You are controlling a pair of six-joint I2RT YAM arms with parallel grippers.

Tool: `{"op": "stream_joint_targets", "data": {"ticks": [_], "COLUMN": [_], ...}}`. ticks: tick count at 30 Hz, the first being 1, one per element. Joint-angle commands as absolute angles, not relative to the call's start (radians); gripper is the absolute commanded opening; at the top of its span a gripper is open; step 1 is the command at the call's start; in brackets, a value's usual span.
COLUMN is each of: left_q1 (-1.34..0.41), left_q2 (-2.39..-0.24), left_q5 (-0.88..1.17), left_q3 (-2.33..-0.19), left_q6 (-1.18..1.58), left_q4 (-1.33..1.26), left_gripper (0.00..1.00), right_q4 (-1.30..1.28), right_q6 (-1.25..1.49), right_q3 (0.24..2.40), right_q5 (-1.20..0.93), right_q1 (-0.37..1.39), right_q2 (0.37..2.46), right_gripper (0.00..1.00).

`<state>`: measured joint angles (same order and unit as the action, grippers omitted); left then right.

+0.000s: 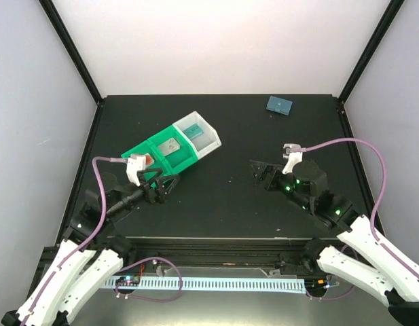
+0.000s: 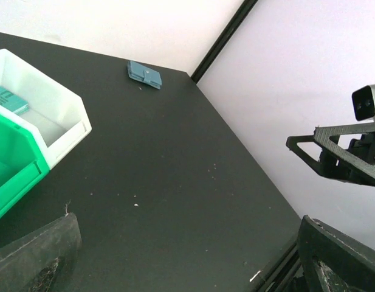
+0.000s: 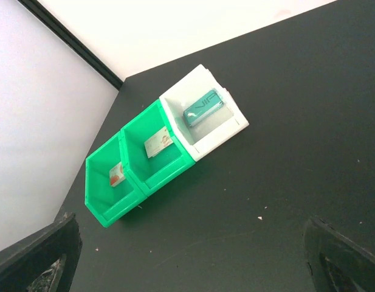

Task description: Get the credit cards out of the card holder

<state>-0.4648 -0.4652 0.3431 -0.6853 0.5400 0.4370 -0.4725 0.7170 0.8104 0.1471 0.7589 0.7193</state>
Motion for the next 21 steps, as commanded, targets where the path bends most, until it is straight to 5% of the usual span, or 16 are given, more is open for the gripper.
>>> {"op": "stream_joint_targets", "data": {"ticks": [1, 14, 21], "left_q1": [-0.458, -0.458, -0.459], "left_q2": [-0.464, -0.638, -0.644], "left_q5": [0.326, 0.214, 0.259], "left_q3": [-0.718, -0.816, -0.790], "left_q6": [0.507, 0.484, 0.375], "left_q4": [0.419, 0.647, 0.631], "left_gripper": [0.99, 0.99, 0.99], "right_q4": [-0.432, -0.367, -0.172], "right_q6": [0.696, 0.588, 0.650], "right_q3": [0.798, 0.897, 0.864], "right_q5": [0.147, 0.273, 0.080], "right_q1": [0.767, 0.740, 0.536], "right_q2": [0.726, 0.912, 1.076], "right_gripper": [1.00, 1.00, 0.96]}}
